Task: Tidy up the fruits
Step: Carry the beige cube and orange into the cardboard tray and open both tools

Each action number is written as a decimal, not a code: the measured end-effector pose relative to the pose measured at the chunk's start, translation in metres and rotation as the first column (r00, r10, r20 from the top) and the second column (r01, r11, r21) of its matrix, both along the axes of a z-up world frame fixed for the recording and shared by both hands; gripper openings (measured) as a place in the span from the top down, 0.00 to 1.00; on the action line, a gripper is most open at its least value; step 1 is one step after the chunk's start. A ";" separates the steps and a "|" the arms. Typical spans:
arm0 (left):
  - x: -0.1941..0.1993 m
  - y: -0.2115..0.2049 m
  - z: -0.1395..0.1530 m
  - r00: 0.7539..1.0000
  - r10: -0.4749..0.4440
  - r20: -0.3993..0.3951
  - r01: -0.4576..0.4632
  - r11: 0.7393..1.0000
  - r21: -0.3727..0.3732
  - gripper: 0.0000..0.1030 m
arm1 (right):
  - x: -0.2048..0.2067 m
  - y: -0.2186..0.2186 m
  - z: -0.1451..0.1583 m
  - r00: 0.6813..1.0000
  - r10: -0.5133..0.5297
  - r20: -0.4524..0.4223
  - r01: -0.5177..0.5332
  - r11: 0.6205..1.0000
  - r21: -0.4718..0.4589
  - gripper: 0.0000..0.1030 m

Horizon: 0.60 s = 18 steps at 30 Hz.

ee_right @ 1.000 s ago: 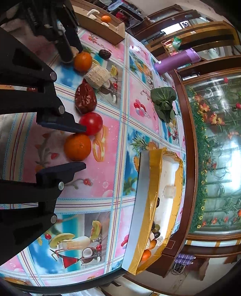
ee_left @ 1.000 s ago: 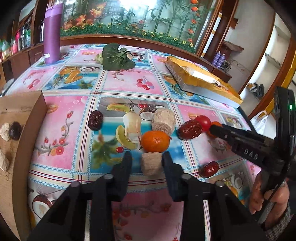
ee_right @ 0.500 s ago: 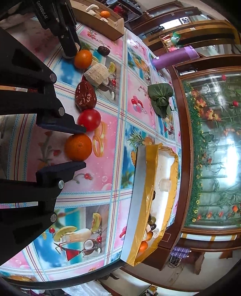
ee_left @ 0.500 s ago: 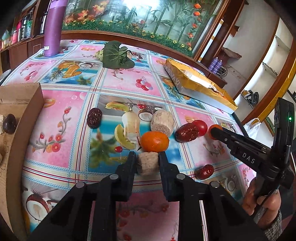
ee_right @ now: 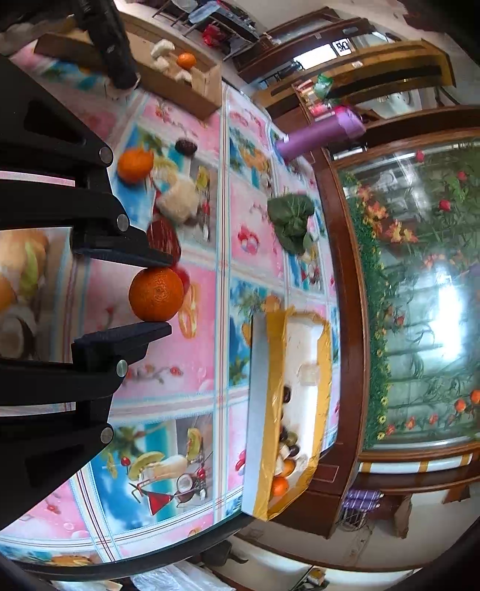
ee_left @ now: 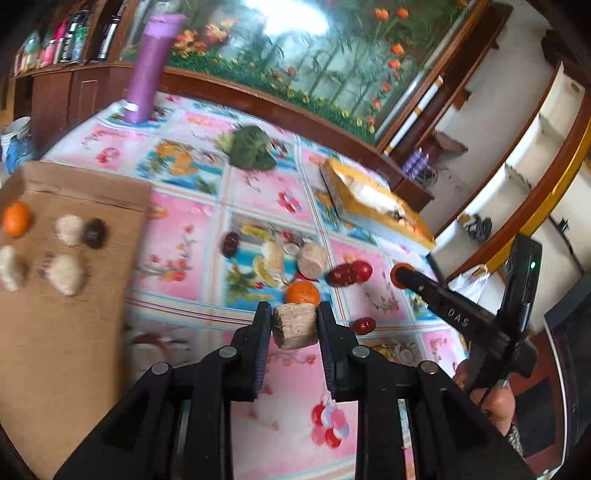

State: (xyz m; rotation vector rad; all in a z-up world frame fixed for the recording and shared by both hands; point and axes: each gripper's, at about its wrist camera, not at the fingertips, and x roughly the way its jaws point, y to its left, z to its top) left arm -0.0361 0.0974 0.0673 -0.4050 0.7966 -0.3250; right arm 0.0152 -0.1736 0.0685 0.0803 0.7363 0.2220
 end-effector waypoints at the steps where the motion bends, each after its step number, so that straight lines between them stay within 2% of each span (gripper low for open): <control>1: -0.008 0.017 0.007 1.000 0.030 0.011 -0.030 1.000 0.006 0.77 | -0.004 0.008 0.005 1.000 0.015 0.009 -0.015 1.000 -0.004 0.69; 5: -0.029 0.077 0.015 0.985 0.174 0.020 -0.175 0.978 0.111 0.77 | -0.021 0.057 0.028 0.992 0.119 0.047 -0.118 0.993 -0.027 0.68; 8: -0.037 0.119 0.008 0.958 0.287 -0.009 -0.278 0.935 0.218 0.76 | -0.033 0.109 0.038 0.972 0.226 0.061 -0.223 0.974 -0.046 0.68; 11: -0.036 0.153 -0.005 0.932 0.361 -0.029 -0.335 0.889 0.313 0.76 | -0.039 0.158 0.037 0.943 0.329 0.044 -0.327 0.944 -0.039 0.68; 13: -0.031 0.171 -0.016 0.918 0.394 -0.057 -0.353 0.872 0.339 0.76 | -0.042 0.194 0.031 0.920 0.391 0.022 -0.390 0.920 -0.047 0.68; 15: -0.025 0.187 -0.028 0.905 0.415 -0.093 -0.362 0.867 0.342 0.76 | -0.046 0.227 0.023 0.897 0.442 0.003 -0.441 0.895 -0.068 0.68; 18: -0.022 0.199 -0.036 0.898 0.422 -0.125 -0.364 0.872 0.327 0.76 | -0.051 0.268 0.009 0.863 0.504 -0.036 -0.505 0.858 -0.092 0.68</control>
